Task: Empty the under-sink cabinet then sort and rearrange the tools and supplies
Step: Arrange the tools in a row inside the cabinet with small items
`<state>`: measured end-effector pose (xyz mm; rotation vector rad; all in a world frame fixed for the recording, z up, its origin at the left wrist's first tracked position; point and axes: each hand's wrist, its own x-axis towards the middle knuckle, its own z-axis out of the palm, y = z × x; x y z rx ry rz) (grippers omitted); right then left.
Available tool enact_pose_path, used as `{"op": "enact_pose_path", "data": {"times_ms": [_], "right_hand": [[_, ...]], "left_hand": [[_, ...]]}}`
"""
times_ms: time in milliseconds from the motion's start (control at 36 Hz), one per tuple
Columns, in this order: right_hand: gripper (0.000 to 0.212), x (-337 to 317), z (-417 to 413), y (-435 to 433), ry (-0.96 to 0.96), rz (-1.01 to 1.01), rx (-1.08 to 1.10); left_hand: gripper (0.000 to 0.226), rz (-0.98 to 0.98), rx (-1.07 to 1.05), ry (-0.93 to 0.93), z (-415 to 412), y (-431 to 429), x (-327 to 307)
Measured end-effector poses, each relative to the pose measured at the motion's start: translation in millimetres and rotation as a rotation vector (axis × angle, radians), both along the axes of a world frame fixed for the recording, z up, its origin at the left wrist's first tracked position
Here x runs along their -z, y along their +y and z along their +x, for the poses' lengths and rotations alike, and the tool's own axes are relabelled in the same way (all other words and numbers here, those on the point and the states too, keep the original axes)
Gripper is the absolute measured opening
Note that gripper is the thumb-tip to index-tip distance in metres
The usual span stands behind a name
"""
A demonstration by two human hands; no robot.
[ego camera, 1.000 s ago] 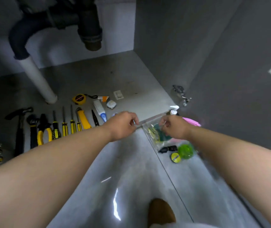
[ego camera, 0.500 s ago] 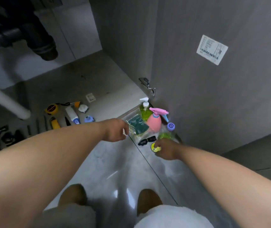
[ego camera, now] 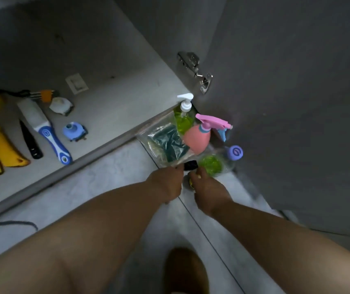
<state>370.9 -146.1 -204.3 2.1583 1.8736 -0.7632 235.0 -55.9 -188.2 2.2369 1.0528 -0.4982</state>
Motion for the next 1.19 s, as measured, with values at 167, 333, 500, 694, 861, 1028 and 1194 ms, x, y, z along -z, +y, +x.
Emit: {"op": "enact_pose_path", "data": {"times_ms": [167,333,500,694,861,1028,1194], "right_hand": [[0.045,3,-3,-8,-0.053,0.010,-0.019],[0.053,-14,-5,-14,0.031,0.104,0.064],[0.055,-49,-7,-17,0.093,0.105,0.021],[0.047,-130,-12,28,0.065,0.181,-0.195],[0.041,-193,-42,87,0.067,0.280,-0.154],[0.042,-176,-90,140,0.179,0.327,-0.052],[0.041,-127,-134,183,0.306,0.333,0.039]], "left_hand": [[0.031,0.189,-0.056,0.041,8,-6,19],[0.017,0.127,-0.108,-0.067,-13,-9,13],[0.013,-0.178,-0.272,-0.243,-33,6,-42],[0.012,0.063,-0.249,-0.263,-53,37,-139],[0.016,0.294,-0.321,-0.182,-108,72,-185],[0.018,0.253,-0.572,-0.210,-173,117,-164],[0.021,0.283,-0.708,-0.229,-205,162,-127]]}}
